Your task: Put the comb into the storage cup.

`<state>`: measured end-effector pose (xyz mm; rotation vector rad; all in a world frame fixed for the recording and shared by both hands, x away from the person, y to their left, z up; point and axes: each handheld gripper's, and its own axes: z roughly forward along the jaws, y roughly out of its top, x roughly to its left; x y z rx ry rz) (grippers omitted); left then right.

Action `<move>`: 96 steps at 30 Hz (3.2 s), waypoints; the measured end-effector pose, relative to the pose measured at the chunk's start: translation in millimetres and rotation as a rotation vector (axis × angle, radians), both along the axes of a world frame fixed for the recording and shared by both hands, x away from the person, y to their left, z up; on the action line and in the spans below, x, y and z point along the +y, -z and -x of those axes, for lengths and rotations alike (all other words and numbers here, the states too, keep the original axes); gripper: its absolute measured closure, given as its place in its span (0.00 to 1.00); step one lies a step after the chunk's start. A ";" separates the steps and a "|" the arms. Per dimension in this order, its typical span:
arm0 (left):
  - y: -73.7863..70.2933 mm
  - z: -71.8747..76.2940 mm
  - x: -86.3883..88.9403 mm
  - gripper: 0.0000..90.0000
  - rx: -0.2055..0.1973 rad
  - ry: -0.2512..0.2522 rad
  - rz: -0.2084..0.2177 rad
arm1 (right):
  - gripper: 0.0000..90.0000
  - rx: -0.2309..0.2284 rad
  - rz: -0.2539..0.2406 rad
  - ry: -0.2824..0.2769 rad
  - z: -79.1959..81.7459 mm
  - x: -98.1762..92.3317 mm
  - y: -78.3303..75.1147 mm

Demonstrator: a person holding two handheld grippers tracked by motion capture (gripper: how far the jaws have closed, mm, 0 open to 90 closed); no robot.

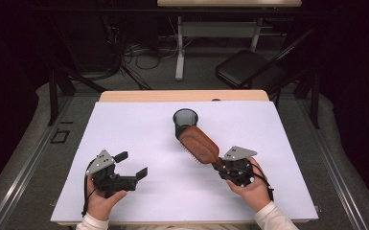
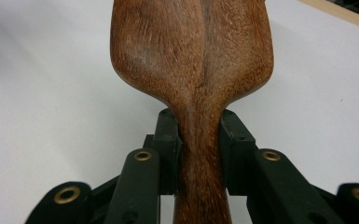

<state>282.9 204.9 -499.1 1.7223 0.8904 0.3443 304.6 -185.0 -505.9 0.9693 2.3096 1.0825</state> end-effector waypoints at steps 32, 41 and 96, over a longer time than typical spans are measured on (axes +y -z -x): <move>-48.9 -31.7 -32.9 0.06 0.025 0.022 0.077 | 0.80 -0.116 -0.062 -0.008 18.2 10.9 -13.2; -51.2 -41.2 -51.4 0.06 0.058 0.049 0.070 | 0.80 -0.117 -0.069 -0.011 19.1 11.9 -13.2; -34.3 -65.7 -103.9 0.07 0.251 0.128 0.172 | 0.80 -0.177 -0.092 -0.013 26.3 15.9 -14.3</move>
